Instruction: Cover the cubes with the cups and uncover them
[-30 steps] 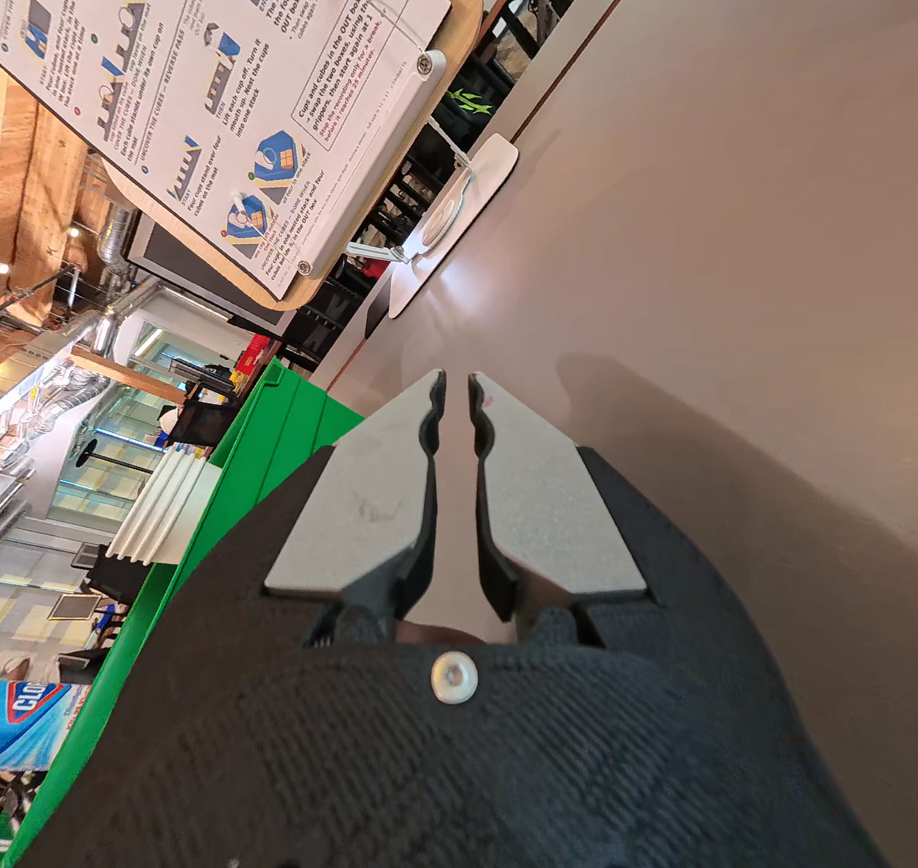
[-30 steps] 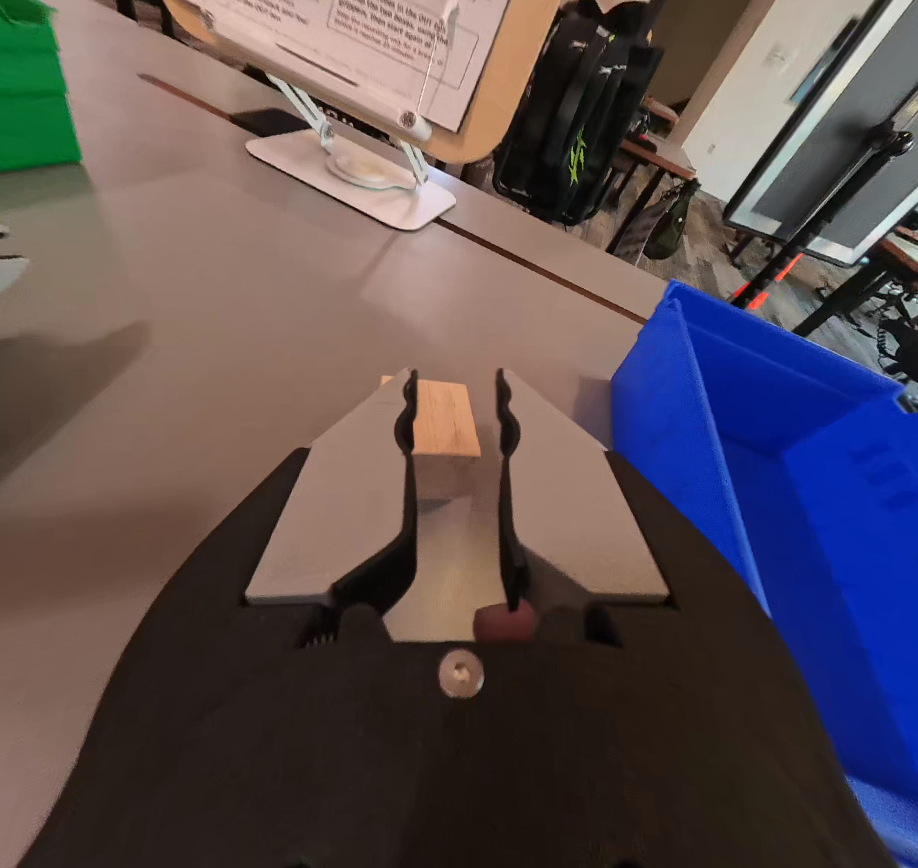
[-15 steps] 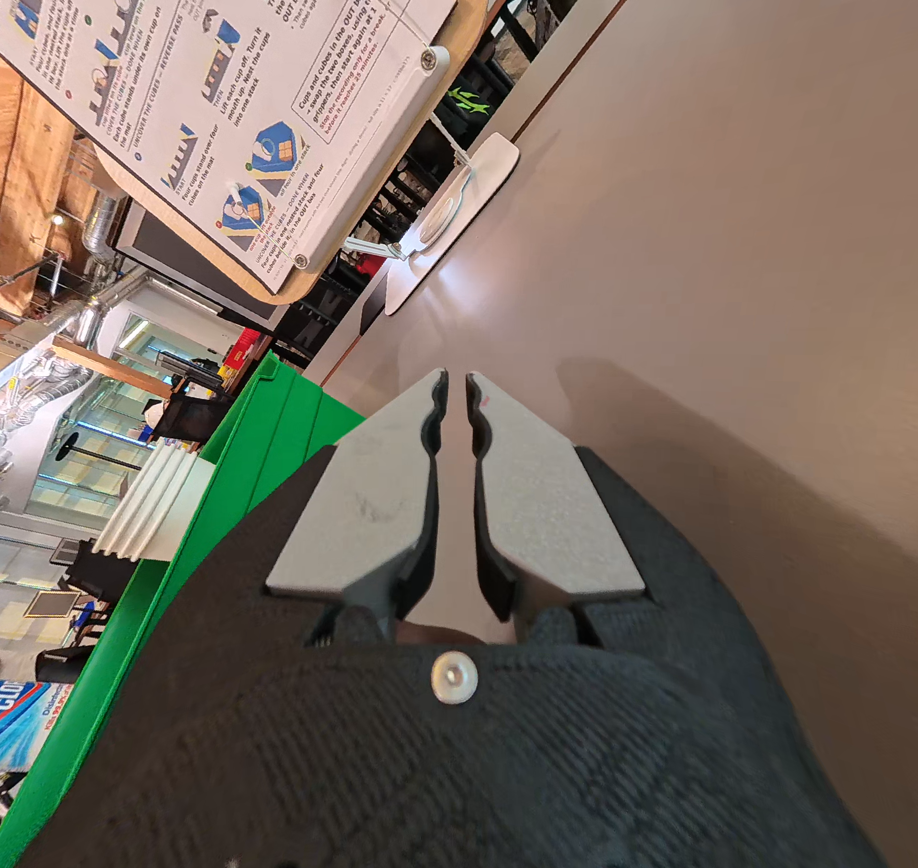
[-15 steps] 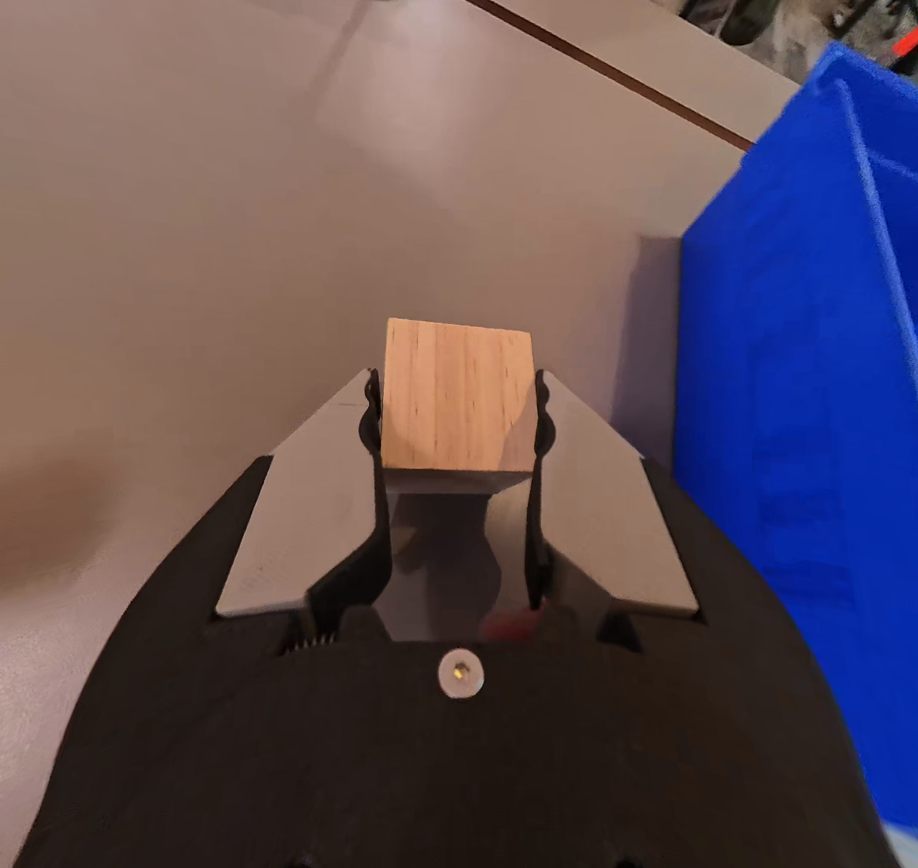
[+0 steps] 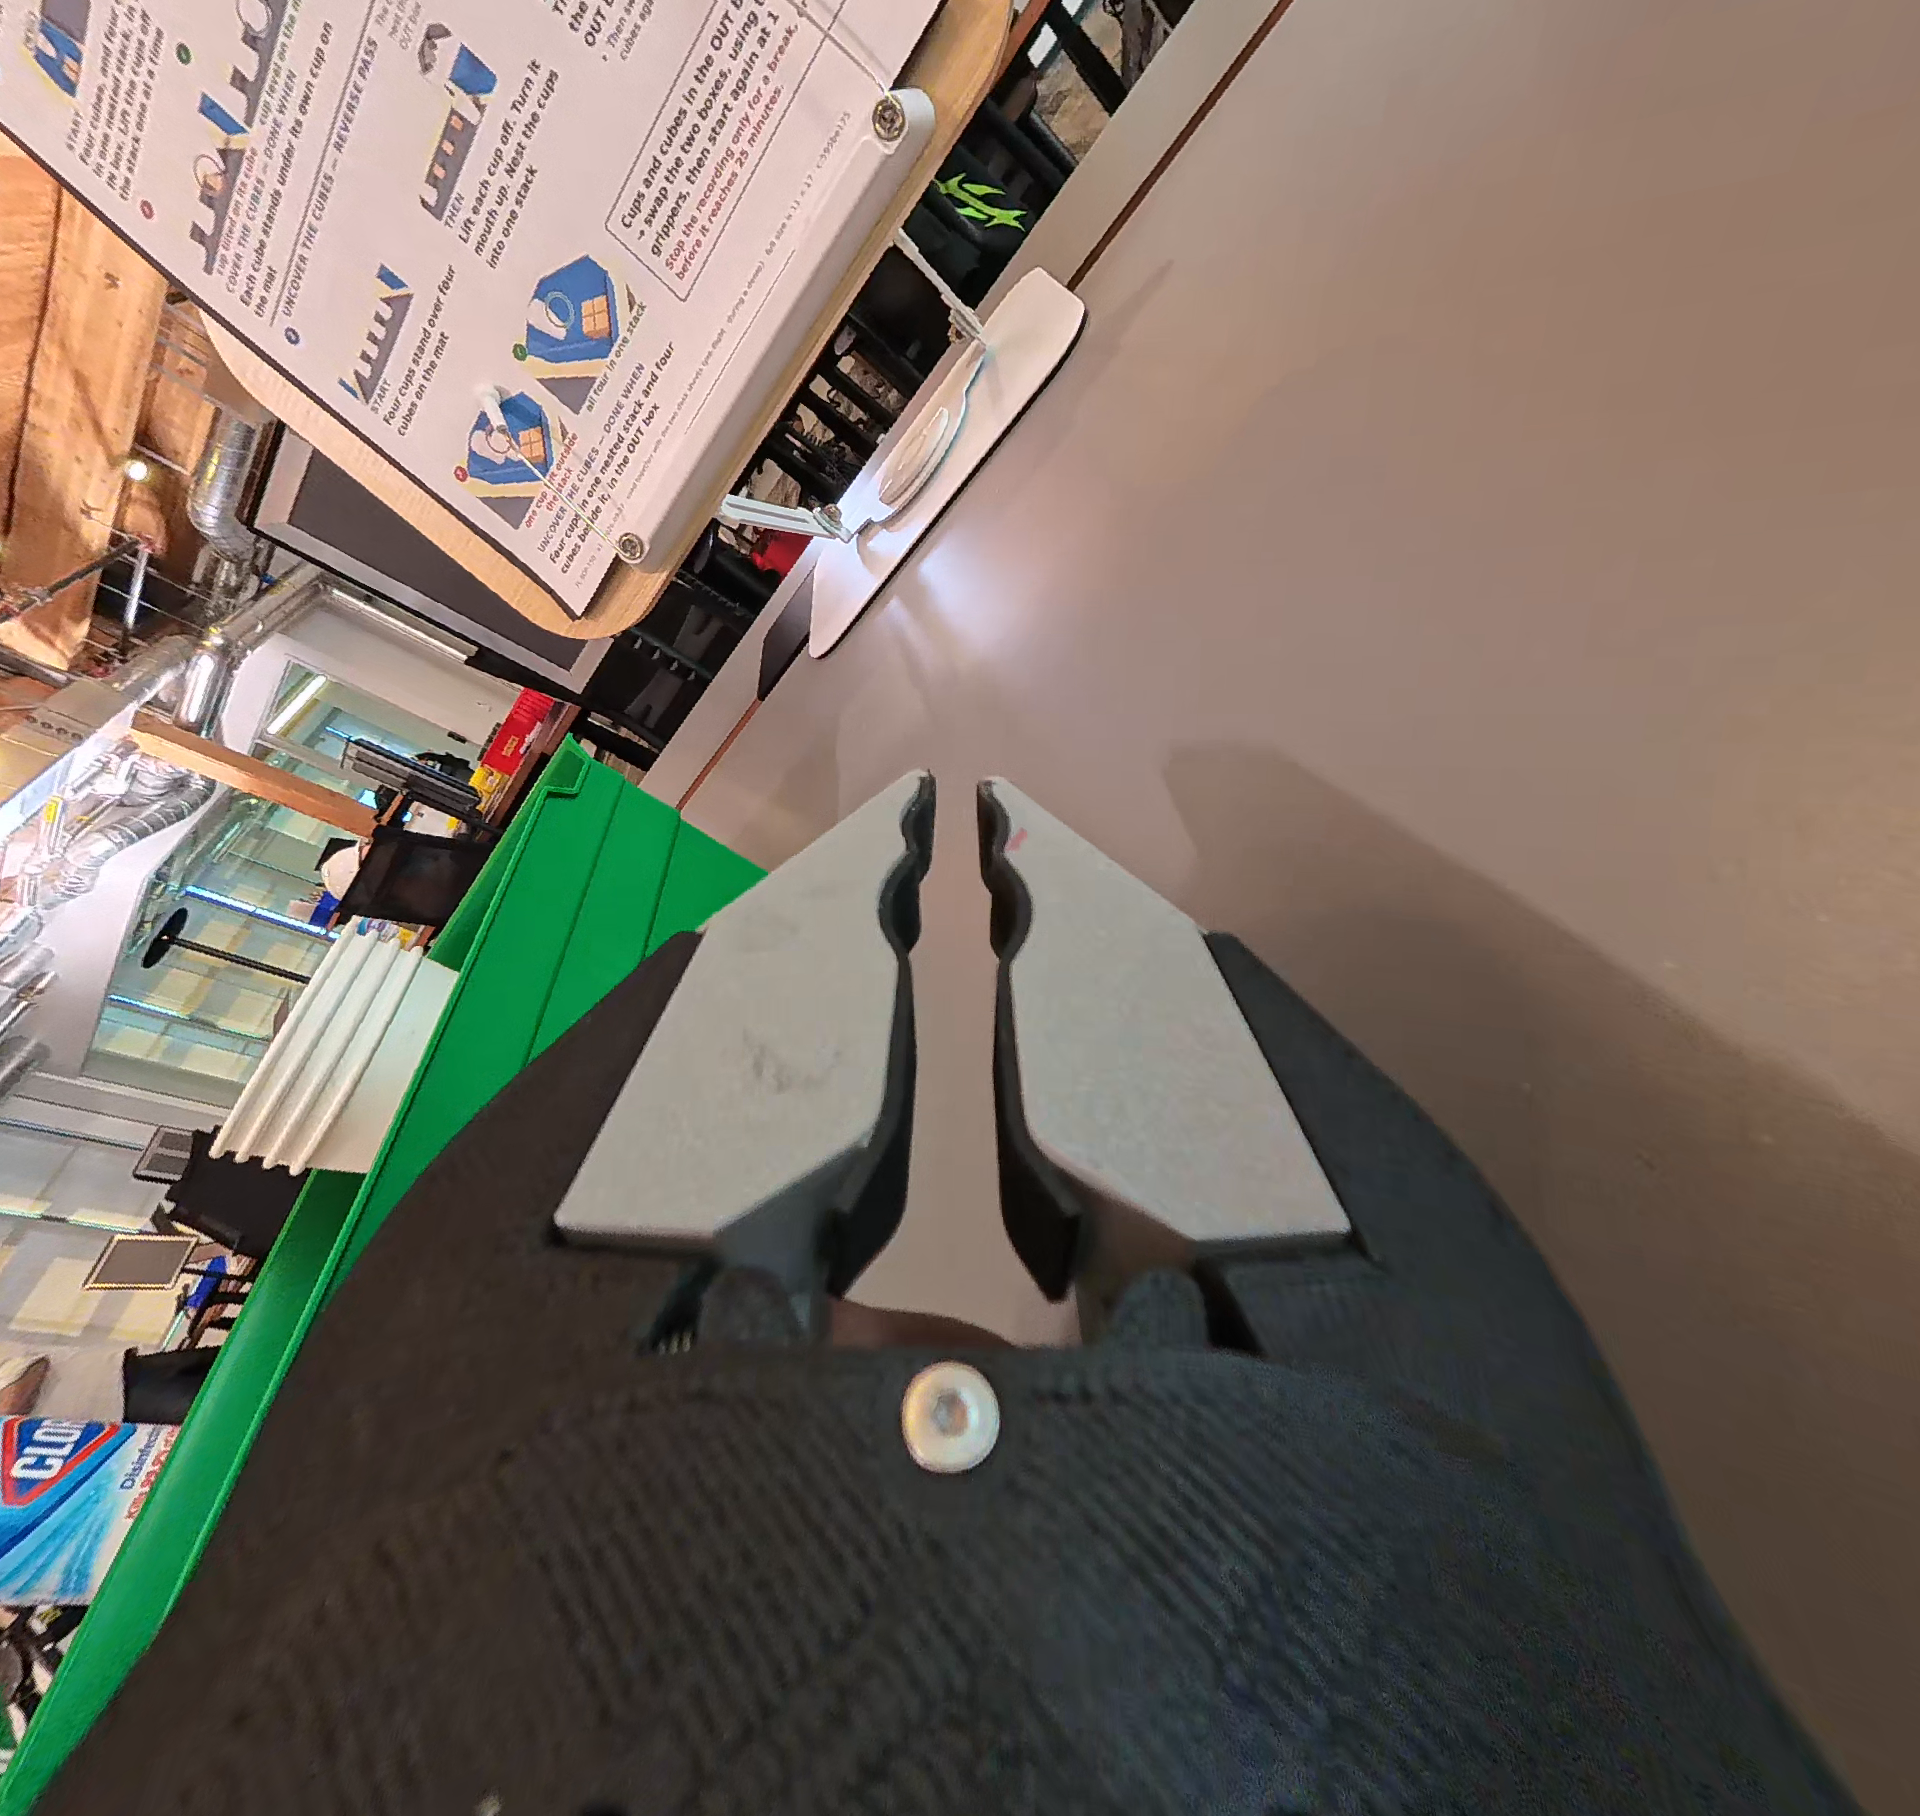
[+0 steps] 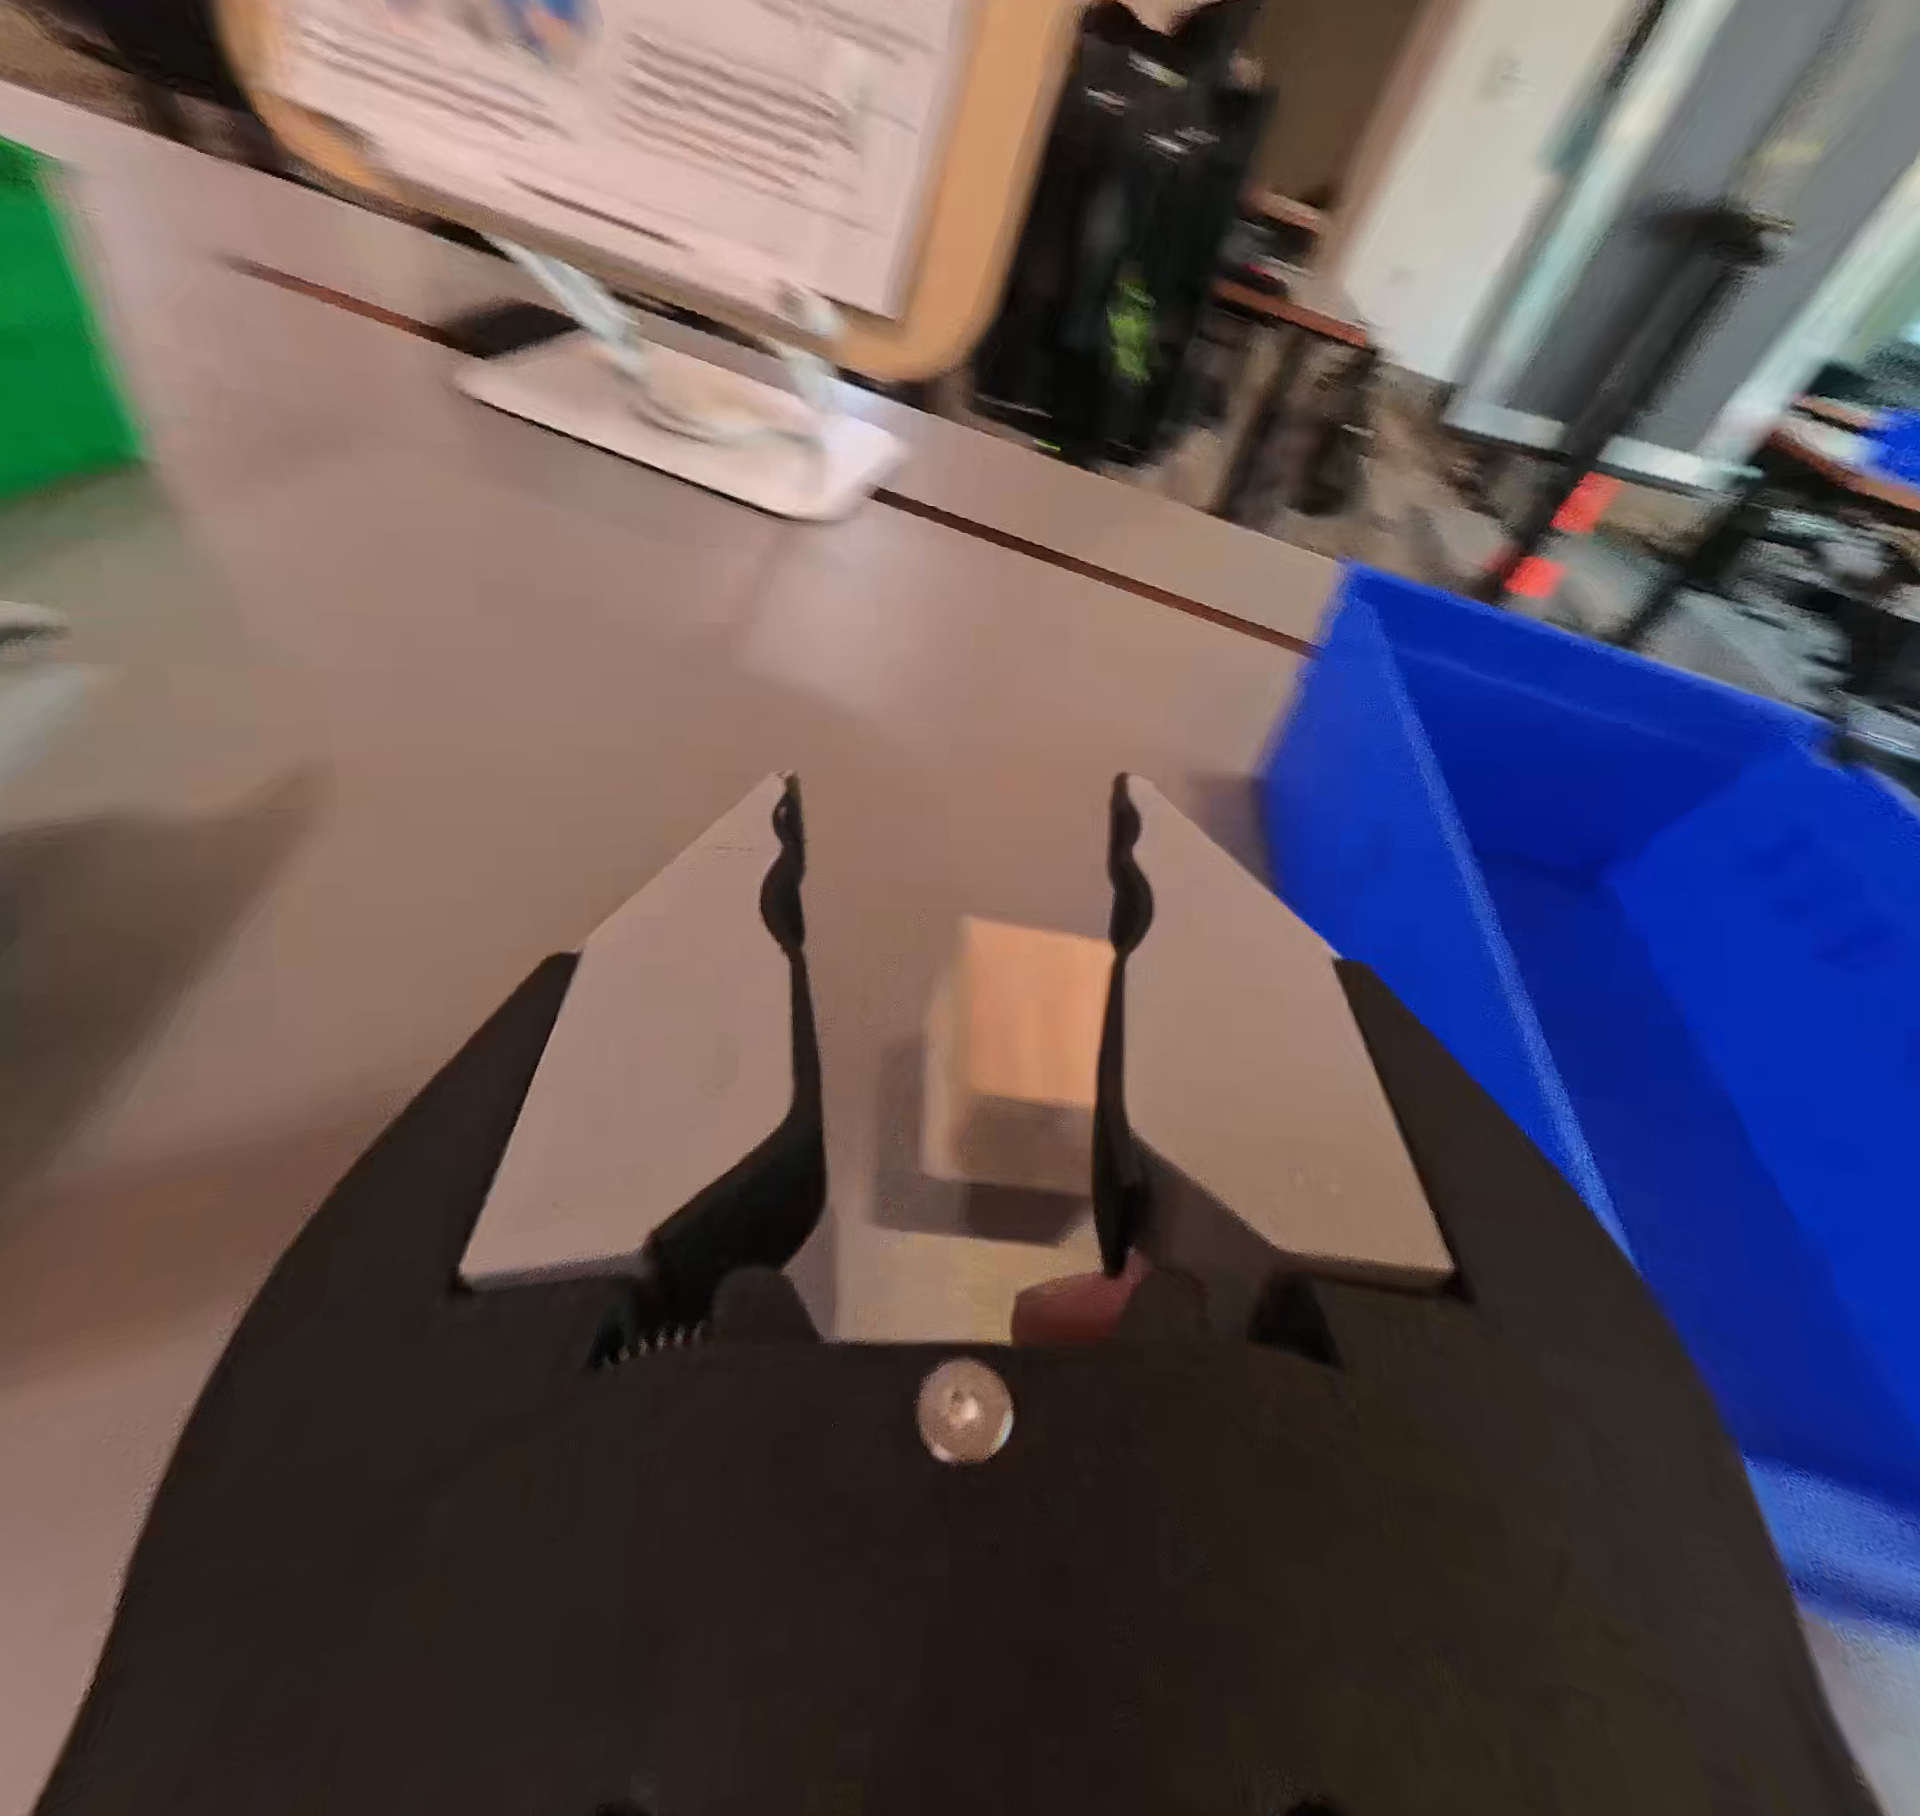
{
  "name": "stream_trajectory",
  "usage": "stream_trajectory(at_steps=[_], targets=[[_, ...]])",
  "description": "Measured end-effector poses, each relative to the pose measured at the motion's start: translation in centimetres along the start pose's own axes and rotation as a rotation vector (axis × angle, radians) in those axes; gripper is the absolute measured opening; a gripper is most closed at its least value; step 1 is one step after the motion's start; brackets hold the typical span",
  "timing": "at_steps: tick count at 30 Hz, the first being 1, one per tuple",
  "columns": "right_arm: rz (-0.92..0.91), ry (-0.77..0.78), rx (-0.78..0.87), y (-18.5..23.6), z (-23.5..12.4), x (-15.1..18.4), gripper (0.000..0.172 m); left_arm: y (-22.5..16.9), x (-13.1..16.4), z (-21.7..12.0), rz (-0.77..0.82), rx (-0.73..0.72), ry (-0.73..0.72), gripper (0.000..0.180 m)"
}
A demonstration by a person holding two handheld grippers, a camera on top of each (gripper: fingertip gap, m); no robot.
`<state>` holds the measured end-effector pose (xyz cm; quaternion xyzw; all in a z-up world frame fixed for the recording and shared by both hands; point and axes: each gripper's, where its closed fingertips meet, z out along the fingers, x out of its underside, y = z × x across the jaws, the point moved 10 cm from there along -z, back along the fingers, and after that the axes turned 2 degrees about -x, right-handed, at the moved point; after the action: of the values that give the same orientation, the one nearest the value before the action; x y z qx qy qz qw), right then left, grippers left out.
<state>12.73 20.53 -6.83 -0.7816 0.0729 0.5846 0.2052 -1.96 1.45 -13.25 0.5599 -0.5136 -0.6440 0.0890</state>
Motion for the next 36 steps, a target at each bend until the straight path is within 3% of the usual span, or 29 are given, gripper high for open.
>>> stream_trajectory(at_steps=[5,7,11,17,22,30,33,36], targets=[[0.014,0.049,-0.596,6.0,2.1,-2.8,0.052,0.5,0.0,0.1,-0.045,-0.01,0.009,0.0],[-0.014,0.121,-0.704,8.0,4.8,-2.1,0.057,1.3,0.2,0.0,-0.131,0.01,0.002,0.0],[-0.052,0.112,-0.662,9.6,9.3,0.2,0.055,2.5,0.9,-0.4,-0.26,0.07,0.016,0.0],[-0.042,0.022,-0.644,9.1,9.4,0.1,0.051,2.2,1.5,-2.5,-0.238,0.132,0.041,0.01],[-0.02,0.065,-0.655,8.9,9.7,0.2,0.056,4.6,2.7,-5.1,-0.517,0.296,0.05,0.046],[-0.112,0.044,-0.64,9.7,9.1,0.3,0.052,16.9,3.9,-9.6,-0.644,0.189,-0.014,0.059],[-0.152,0.001,-0.61,9.9,8.6,0.2,0.052,22.3,6.9,-8.2,-0.7,0.136,0.108,0.06],[-0.177,-0.006,-0.596,10.1,8.5,0.2,0.053,25.2,11.2,-5.6,-0.769,0.161,0.352,0.078]])
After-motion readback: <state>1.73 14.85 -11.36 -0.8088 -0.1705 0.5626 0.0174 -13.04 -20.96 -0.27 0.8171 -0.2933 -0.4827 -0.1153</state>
